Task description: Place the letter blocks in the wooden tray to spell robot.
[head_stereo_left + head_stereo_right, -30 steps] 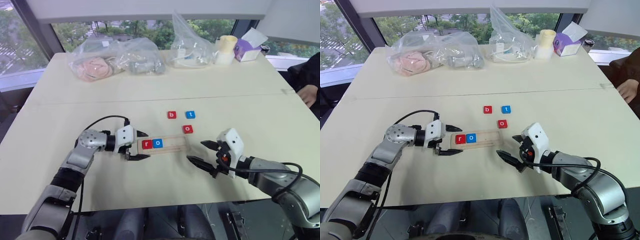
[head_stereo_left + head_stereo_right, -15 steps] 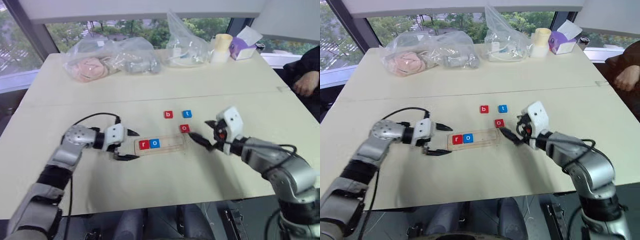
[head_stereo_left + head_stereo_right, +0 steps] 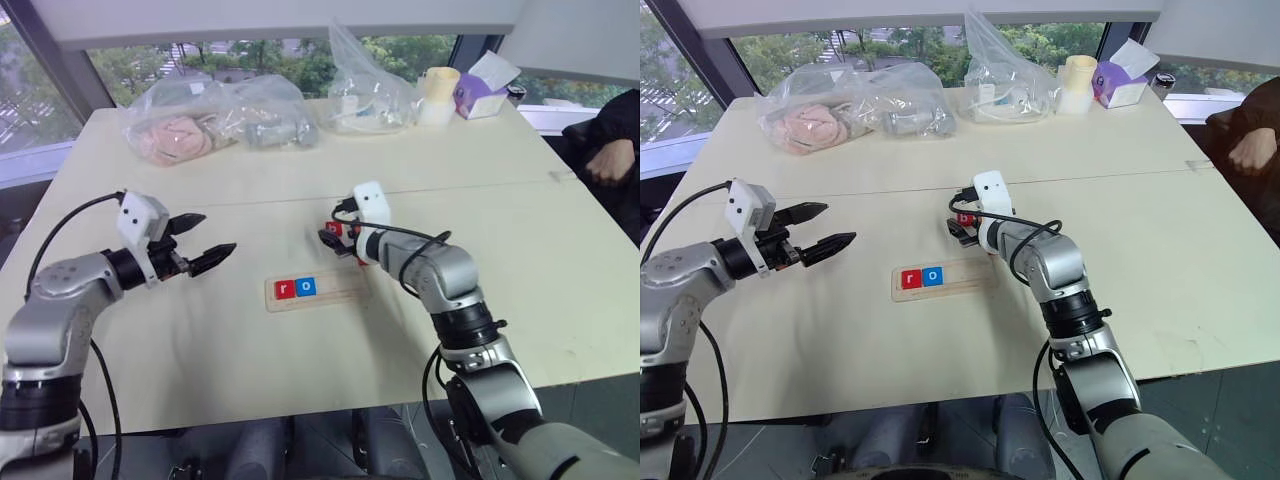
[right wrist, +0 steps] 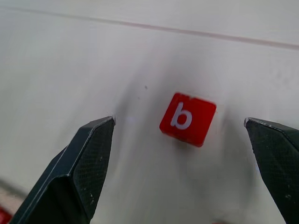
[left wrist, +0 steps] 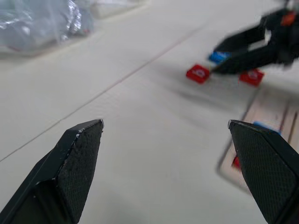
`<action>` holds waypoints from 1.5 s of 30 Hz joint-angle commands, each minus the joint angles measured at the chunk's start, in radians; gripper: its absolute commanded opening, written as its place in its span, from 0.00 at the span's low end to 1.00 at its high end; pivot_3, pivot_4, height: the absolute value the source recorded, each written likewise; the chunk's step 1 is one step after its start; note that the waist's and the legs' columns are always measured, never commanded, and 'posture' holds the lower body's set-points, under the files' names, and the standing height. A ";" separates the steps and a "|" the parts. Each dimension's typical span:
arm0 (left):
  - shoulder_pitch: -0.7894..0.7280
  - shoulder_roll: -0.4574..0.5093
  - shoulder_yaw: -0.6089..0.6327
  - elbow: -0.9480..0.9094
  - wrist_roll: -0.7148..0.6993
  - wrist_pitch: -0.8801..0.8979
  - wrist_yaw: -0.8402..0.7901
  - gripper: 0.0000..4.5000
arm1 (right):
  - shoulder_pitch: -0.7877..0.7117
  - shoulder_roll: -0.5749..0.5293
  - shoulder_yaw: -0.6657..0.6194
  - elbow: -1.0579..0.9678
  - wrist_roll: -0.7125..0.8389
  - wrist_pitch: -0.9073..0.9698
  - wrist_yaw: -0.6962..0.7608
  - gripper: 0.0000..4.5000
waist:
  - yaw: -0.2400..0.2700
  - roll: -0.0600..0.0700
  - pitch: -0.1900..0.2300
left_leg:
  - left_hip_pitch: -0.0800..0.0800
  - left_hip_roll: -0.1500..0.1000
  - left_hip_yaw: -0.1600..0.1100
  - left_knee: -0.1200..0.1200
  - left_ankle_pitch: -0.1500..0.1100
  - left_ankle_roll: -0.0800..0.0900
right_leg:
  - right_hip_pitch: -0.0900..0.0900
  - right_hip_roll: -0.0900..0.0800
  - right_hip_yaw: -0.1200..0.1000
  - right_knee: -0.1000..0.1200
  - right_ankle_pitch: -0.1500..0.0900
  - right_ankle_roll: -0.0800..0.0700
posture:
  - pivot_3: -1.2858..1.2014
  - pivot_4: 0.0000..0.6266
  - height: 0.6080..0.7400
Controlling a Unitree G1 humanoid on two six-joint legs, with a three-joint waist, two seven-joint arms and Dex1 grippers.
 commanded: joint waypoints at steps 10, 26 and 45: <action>0.088 -0.032 0.029 -0.160 -0.032 0.026 0.145 1.00 | -0.151 0.144 -0.028 0.330 -0.097 -0.139 0.016 1.00 | -0.005 0.000 0.000 | 0.002 0.000 0.001 -0.001 0.000 0.000 | 0.000 0.004 0.000 0.000 -0.002 -0.004 | 0.52 0.24 1.00; 0.020 -0.024 -0.139 -0.194 -0.037 0.022 0.090 1.00 | -0.065 0.030 -0.163 -0.184 -0.100 0.090 0.009 0.26 | 0.009 0.002 0.001 | -0.001 0.002 0.000 -0.002 0.000 -0.001 | -0.003 0.003 0.000 0.000 -0.002 -0.004 | 0.52 0.24 1.00; 0.008 0.130 -0.214 -0.255 -0.106 0.106 -0.078 1.00 | 0.444 0.203 -0.426 -0.918 -0.076 0.677 -0.086 0.26 | 0.000 0.002 0.000 | 0.000 0.006 0.000 -0.003 0.000 -0.001 | -0.002 0.006 0.000 -0.001 -0.006 -0.011 | 0.52 0.24 1.00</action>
